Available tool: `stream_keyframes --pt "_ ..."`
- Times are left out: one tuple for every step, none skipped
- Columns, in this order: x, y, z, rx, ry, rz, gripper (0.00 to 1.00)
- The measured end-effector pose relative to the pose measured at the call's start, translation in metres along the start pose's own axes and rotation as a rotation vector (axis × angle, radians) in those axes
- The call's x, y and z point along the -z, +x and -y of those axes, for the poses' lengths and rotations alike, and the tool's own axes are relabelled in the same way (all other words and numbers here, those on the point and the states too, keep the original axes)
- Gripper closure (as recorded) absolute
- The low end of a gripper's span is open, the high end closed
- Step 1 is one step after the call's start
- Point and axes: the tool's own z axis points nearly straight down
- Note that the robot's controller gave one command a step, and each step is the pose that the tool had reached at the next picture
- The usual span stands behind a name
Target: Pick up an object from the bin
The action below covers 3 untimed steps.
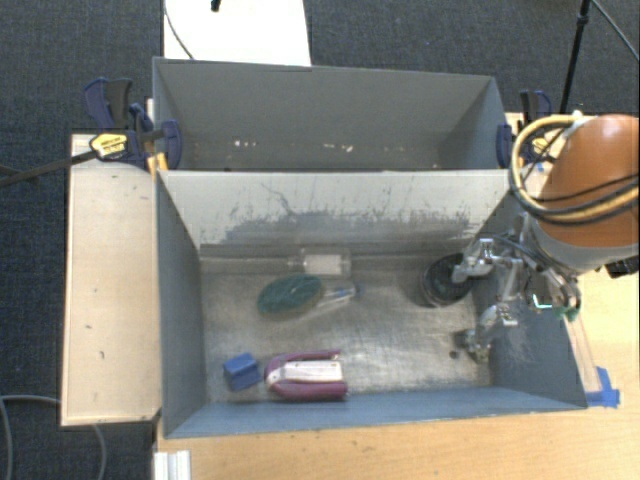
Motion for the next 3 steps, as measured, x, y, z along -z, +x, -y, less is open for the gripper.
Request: stream_keyframes --pt "-0.074 -0.063 -0.013 -0.140 -0.001 0.007 0.00" --pt "-0.131 -0.087 0.014 -0.268 0.000 0.010 0.00" --pt "-0.128 -0.088 0.013 -0.261 0.000 0.013 1.00"
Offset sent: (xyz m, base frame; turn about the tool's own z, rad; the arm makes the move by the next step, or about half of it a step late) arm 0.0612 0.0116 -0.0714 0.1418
